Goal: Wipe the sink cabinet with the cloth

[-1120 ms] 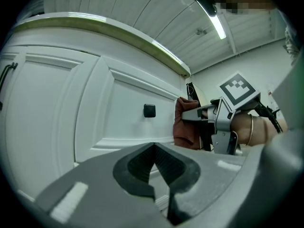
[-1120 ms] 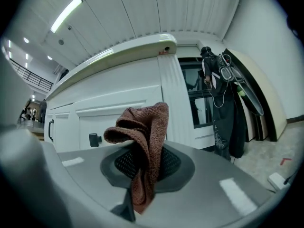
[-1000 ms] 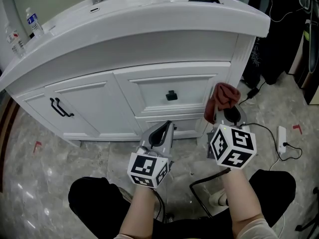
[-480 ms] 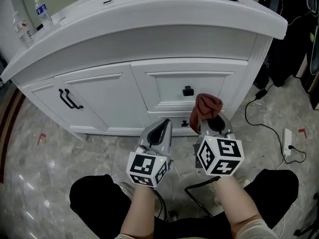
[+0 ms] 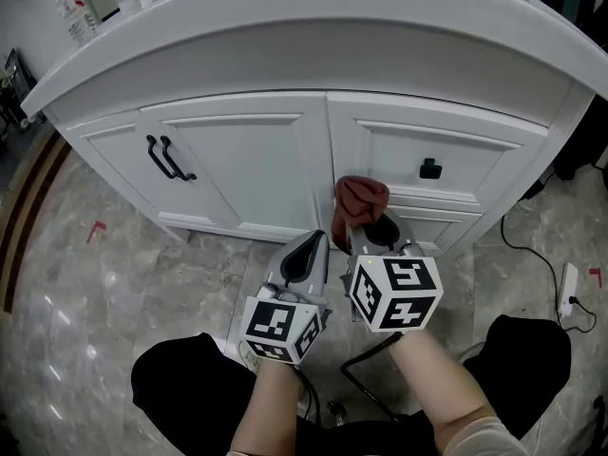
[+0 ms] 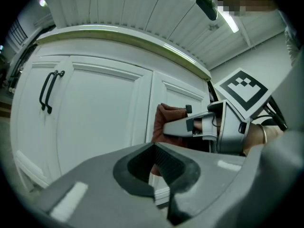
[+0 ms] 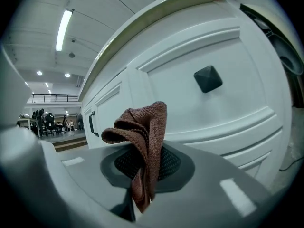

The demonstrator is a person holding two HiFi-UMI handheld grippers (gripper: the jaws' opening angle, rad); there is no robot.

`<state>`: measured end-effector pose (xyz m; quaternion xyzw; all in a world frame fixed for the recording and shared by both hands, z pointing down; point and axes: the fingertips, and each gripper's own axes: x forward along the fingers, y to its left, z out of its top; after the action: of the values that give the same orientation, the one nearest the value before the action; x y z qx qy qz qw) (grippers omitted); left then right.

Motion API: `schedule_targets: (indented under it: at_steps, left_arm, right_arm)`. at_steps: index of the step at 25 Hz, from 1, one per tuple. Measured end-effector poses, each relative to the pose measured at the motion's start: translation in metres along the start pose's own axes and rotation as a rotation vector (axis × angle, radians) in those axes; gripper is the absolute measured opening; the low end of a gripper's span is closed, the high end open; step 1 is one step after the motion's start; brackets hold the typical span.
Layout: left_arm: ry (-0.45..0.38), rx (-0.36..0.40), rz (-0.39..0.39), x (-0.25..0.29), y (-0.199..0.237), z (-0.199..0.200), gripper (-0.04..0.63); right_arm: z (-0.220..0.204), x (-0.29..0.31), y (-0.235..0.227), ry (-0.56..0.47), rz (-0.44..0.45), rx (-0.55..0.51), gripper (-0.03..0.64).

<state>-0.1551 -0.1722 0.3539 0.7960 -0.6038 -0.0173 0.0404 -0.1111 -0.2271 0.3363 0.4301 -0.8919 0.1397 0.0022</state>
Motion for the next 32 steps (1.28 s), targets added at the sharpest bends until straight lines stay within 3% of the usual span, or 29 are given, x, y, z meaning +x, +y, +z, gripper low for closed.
schedule_targets:
  at_steps: [10, 14, 19, 32]
  left_arm:
    - [-0.009, -0.057, 0.004, 0.004, 0.013, -0.007, 0.000]
    - [-0.008, -0.072, -0.037, 0.015, -0.003, -0.009, 0.000]
    - [0.009, -0.040, -0.075, 0.025, -0.021, -0.011, 0.000]
    - [-0.042, -0.070, -0.150, 0.054, -0.066, 0.014, 0.000]
  right_arm:
    - [0.000, 0.015, -0.007, 0.014, 0.000, 0.023, 0.083]
    - [0.001, 0.009, -0.018, 0.021, -0.020, 0.037, 0.084]
    - [0.005, -0.003, -0.039, 0.010, -0.050, 0.062, 0.084]
    - [0.017, -0.037, -0.090, 0.036, -0.120, 0.111, 0.086]
